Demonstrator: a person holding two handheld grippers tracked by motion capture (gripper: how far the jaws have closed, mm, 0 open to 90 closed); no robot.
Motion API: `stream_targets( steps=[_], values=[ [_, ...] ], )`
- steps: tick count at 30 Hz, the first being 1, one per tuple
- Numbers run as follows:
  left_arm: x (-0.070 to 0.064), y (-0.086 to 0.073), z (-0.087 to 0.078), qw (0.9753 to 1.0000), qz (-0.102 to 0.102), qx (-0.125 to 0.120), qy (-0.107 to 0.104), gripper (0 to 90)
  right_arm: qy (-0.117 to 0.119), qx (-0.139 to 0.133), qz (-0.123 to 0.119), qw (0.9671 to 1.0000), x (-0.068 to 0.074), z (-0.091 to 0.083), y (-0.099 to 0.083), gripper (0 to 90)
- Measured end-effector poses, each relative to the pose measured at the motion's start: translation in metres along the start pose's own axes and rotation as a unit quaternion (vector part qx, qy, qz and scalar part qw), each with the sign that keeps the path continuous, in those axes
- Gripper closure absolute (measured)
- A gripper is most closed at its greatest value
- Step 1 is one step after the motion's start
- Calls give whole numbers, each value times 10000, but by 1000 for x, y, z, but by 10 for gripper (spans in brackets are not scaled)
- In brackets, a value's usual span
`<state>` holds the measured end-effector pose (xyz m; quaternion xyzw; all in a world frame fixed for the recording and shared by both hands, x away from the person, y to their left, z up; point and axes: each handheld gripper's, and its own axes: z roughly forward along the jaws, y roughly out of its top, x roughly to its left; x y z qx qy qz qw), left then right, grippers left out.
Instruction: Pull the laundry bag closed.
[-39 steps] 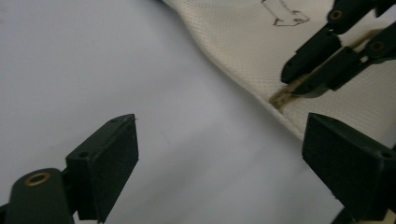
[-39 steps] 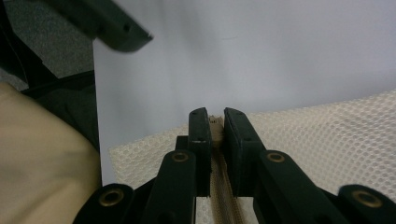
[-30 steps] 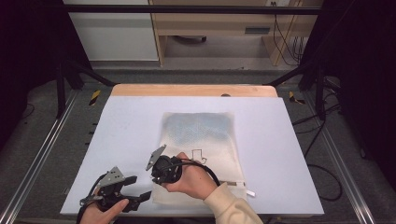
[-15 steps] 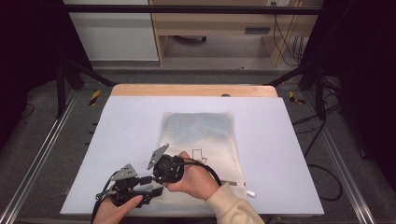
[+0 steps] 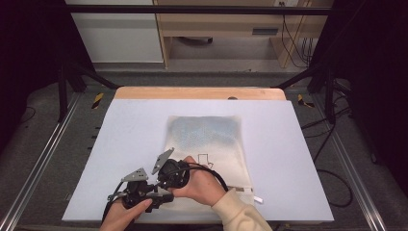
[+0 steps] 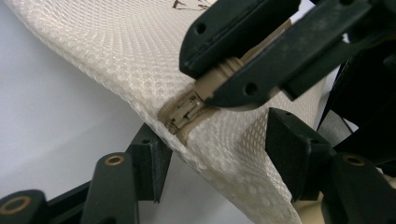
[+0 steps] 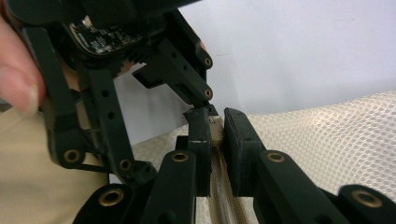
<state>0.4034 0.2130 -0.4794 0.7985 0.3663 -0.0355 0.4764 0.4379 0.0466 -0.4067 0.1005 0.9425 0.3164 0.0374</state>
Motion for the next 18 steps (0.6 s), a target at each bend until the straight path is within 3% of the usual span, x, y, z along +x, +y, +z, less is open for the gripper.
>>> stream_targets(
  steps=[5, 10, 18],
  values=[
    [5, 0, 3, 9998, -135, -76, -152, 466, -6, -39, -7, 10000, -1, 0, 0, 817],
    [9, 2, 6, 9996, -130, -21, -238, 539, -9, 3, 22, 10000, -2, 0, -1, 817],
    [13, 2, 8, 9996, -114, 61, -234, 627, 2, 33, 44, 10000, -2, 1, -2, 817]
  ],
)
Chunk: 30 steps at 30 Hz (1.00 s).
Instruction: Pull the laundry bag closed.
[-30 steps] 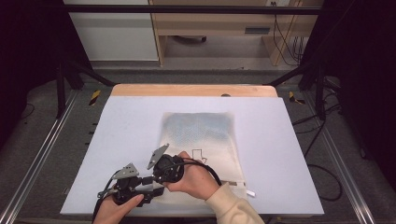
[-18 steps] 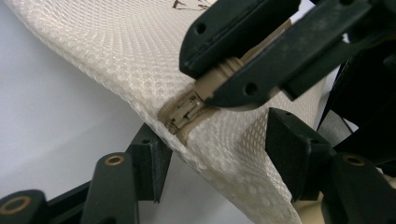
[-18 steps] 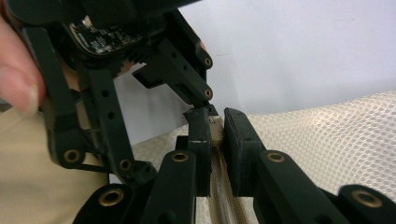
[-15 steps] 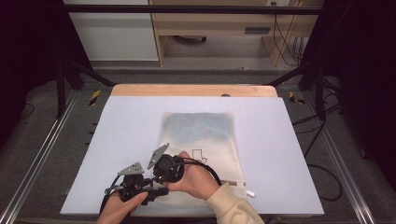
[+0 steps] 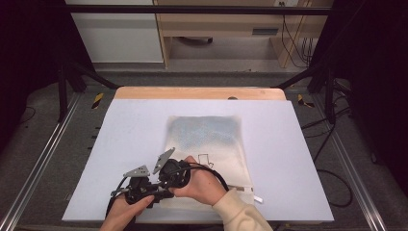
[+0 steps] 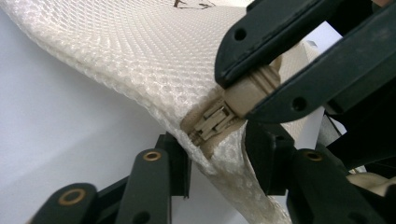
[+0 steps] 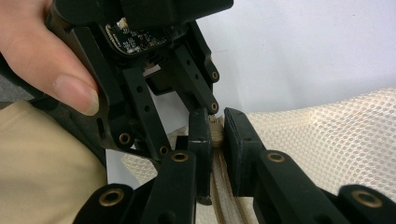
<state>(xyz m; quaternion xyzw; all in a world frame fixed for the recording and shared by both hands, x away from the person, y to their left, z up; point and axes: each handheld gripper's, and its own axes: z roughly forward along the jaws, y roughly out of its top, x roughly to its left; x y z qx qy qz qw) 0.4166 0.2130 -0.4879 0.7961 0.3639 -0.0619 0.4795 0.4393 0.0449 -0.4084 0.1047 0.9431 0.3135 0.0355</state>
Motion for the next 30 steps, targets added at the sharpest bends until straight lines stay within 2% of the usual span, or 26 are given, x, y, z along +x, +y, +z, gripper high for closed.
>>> stream_targets(
  steps=[7, 11, 17, 22, 30],
  values=[
    [2, 0, 0, 9999, -107, 3, 8, 713, 4, 9, -40, 10000, 0, 1, -1, 817],
    [2, 0, 1, 10000, -65, 12, 52, 752, -17, 38, -67, 10000, 0, 1, -2, 816],
    [2, 0, 1, 9999, -111, -17, 103, 809, -82, 99, -82, 9999, 0, 1, -4, 817],
    [2, 0, 1, 9998, -109, 23, 145, 827, -93, 152, -149, 9997, 1, 1, -6, 818],
    [2, 1, 0, 9998, -64, 39, 188, 837, -176, 389, -249, 9988, 2, 0, -8, 820]
  ],
)
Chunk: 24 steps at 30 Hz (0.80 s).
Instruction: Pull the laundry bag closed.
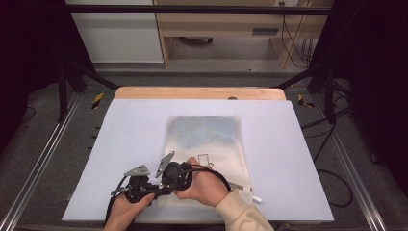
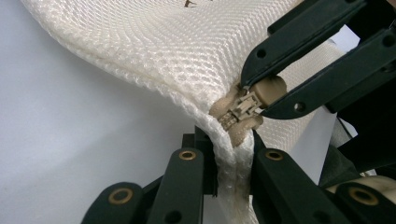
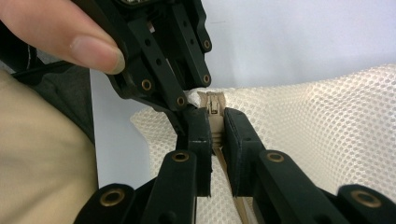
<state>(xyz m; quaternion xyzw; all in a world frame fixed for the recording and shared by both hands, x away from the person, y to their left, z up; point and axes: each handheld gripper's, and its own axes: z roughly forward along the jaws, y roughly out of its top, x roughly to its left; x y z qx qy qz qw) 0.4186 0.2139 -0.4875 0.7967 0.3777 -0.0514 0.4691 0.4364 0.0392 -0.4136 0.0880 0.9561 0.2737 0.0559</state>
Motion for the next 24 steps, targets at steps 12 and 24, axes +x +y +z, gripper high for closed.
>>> stream_targets(
  steps=[12, 24],
  values=[
    [-3, 2, -2, 10000, -29, -52, -15, 840, 10, 132, 100, 9999, -1, -6, -8, 821],
    [-3, 3, -4, 10000, -12, -82, -44, 840, -9, 291, 161, 9994, -6, -7, -18, 821]
  ],
)
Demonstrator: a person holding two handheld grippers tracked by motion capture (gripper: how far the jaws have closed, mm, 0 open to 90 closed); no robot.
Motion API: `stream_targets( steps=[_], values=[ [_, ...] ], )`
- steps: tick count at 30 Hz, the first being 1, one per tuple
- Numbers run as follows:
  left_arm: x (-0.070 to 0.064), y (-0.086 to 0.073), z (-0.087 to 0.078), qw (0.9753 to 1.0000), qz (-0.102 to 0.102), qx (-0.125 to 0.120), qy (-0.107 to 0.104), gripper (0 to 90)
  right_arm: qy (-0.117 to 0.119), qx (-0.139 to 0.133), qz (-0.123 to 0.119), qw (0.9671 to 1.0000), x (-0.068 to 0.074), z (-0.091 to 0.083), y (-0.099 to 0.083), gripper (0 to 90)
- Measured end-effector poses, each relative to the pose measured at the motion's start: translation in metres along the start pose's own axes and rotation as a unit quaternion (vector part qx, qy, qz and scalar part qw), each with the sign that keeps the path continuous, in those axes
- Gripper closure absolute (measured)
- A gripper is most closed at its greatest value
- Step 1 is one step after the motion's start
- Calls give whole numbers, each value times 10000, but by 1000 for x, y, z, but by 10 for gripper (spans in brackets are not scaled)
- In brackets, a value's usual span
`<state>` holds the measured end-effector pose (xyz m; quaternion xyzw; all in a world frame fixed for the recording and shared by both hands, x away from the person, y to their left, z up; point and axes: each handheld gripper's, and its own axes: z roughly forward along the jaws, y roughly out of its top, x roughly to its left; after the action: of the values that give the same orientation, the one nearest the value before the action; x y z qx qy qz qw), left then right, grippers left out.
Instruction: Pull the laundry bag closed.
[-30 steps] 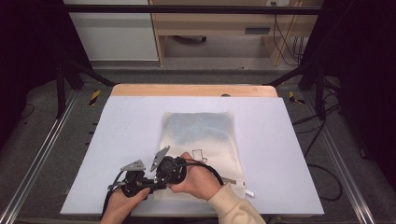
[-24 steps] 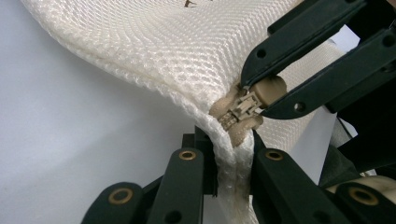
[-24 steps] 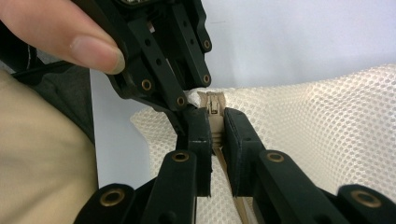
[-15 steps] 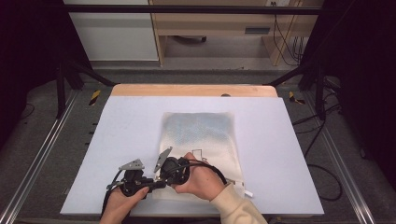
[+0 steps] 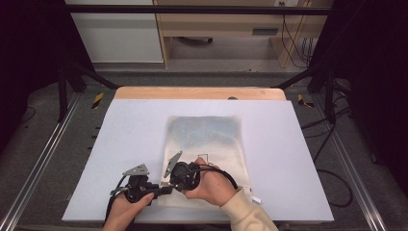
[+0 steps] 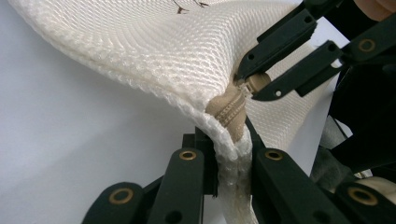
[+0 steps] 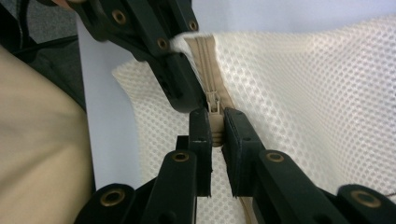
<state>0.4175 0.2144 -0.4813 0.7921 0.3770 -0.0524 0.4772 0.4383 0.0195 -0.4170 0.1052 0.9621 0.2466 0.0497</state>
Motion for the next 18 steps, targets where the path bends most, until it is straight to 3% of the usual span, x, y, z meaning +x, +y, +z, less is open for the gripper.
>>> stream_targets(
  steps=[18],
  values=[
    [-2, -2, 2, 9999, 128, 93, 57, 839, 63, -17, 146, 9999, -7, 2, -13, 820]
  ],
)
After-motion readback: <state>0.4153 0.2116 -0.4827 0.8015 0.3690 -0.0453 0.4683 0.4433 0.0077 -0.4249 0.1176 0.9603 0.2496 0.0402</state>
